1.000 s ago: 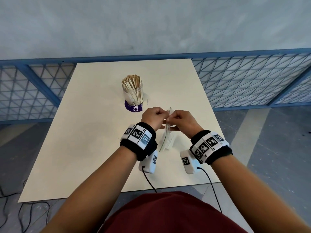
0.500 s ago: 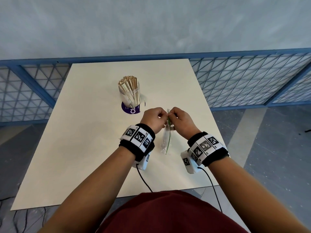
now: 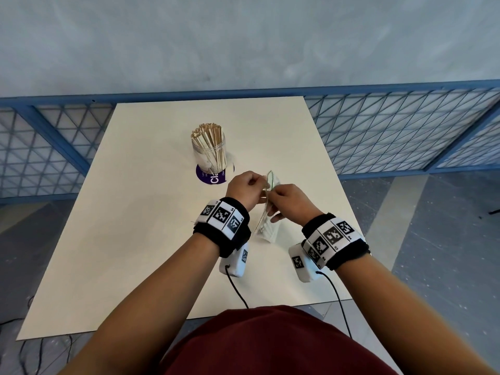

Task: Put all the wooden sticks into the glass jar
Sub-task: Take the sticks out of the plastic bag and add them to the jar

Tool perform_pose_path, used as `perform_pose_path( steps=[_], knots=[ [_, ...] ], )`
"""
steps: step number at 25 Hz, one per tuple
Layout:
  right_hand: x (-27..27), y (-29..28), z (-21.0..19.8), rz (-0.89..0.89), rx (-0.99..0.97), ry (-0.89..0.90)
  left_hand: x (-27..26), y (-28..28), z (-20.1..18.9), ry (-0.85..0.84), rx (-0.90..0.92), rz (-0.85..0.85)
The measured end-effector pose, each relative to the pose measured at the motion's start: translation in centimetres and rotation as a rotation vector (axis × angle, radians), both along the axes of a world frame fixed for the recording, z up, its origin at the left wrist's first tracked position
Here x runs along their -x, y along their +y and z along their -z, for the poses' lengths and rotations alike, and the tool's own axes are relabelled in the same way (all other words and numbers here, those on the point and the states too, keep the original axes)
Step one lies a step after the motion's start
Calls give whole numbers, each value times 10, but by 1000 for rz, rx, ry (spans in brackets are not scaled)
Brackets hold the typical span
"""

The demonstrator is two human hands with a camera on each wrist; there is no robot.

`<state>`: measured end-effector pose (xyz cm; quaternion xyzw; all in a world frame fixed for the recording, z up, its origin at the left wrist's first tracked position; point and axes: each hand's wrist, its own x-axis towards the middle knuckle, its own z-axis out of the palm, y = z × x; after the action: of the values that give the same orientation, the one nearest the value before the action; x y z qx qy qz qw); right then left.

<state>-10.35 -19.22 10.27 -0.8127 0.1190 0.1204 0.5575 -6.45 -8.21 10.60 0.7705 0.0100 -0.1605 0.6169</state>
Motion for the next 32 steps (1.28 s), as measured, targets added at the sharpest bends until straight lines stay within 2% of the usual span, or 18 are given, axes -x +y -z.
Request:
perform_pose_path(
  steps=[4,6,11,19,28,30,32],
  knots=[
    [1,-1,5,187,-102,-63,8,10,1,21,-177,110],
    [2,1,8,250,-169,-59,12,11,4,29,-183,161],
    [7,3,7,238,-347,19,12,12,9,-21,-209,110],
    [8,6,3,172,-245,60,14,4,6,57,-138,46],
    [6,1,8,227,-295,50,12,-1,0,-47,-346,146],
    [6,-5,8,279,-321,48,6,2,4,-69,-388,59],
    [8,-15,8,340,-362,55,-3,9,9,23,-323,-73]
  ],
)
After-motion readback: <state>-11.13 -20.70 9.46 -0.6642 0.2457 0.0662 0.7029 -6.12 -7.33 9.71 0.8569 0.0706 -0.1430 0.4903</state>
